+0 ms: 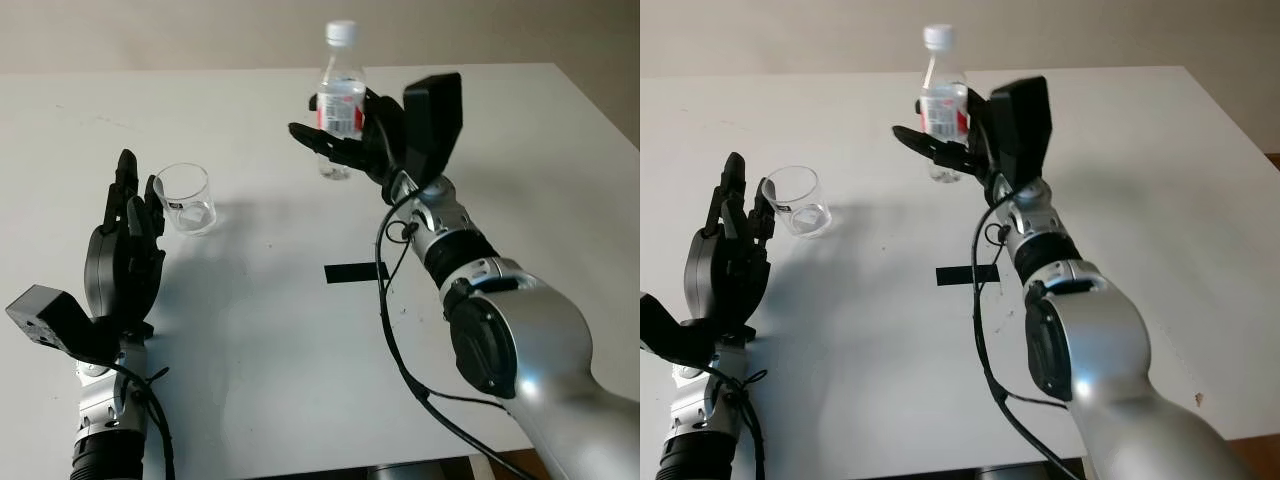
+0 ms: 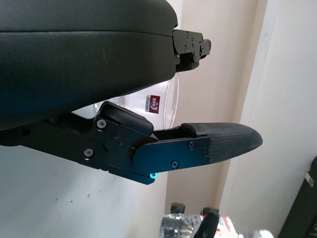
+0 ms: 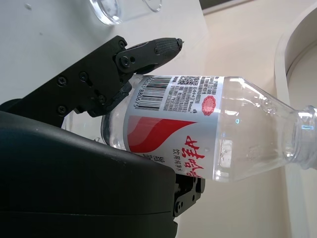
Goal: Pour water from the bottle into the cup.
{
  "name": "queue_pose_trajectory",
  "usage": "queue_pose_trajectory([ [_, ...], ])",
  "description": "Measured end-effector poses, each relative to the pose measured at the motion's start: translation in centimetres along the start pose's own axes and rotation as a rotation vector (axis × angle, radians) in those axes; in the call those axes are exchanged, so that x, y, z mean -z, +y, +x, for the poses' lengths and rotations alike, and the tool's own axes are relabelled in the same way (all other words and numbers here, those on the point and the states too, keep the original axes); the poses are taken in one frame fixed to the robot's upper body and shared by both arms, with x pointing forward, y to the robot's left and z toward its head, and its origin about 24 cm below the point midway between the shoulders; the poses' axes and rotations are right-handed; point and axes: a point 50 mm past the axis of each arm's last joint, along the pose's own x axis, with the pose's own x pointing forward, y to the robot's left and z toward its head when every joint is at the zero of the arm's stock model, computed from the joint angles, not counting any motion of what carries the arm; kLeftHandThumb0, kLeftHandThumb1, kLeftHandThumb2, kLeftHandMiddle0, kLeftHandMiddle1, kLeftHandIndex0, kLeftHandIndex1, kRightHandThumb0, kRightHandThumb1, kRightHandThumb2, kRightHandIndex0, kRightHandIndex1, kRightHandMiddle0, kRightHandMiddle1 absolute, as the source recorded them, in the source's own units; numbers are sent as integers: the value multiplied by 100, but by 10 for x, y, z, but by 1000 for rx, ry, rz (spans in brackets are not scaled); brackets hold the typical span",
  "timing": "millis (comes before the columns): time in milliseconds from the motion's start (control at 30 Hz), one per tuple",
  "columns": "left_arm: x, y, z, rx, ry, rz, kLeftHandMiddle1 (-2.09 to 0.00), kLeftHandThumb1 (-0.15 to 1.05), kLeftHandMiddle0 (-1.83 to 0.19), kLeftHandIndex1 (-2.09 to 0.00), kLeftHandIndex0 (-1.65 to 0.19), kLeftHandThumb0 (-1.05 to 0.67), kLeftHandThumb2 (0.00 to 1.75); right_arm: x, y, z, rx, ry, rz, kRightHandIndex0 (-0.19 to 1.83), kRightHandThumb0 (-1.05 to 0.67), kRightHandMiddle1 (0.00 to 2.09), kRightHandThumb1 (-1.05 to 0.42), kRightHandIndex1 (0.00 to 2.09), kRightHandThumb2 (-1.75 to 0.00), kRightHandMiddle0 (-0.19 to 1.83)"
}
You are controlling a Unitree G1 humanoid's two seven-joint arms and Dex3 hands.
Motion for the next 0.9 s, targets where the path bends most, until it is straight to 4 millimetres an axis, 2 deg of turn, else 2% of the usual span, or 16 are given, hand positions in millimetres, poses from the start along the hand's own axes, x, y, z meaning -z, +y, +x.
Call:
queue_pose_trajectory([
  [267,0,1,-3,0,13,7,0,105,-2,0,0,-87,53,10,-9,-10,-6,-14,-38,146,-14,209,-105,209,-33,105],
  [300,0,1,-3,1,14,7,0,105,-2,0,1,-87,53,12,-11,-12,-2,-15,-54,144,-14,209,-105,209,-33,97],
  [367,0,1,-3,3,14,7,0,105,-3,0,0,-88,53,15,-15,-16,1,-15,-98,138,-14,209,-105,209,-32,64],
  [433,0,1,-3,4,14,8,0,105,-2,0,1,-87,54,19,-19,-21,1,-16,-126,133,-14,209,-105,209,-32,47],
  [667,0,1,-5,4,14,8,0,105,-2,0,1,-88,54,21,-23,-34,-41,-37,-200,131,-15,209,-105,209,-32,41],
  [833,0,1,-7,3,18,8,0,105,-1,0,1,-86,57,24,-23,-51,-52,-8,-171,130,-13,209,-105,209,-34,40],
  [900,0,1,-8,3,21,9,0,105,-1,0,2,-87,56,27,-24,-58,-55,26,-148,119,-13,209,-105,209,-34,29],
])
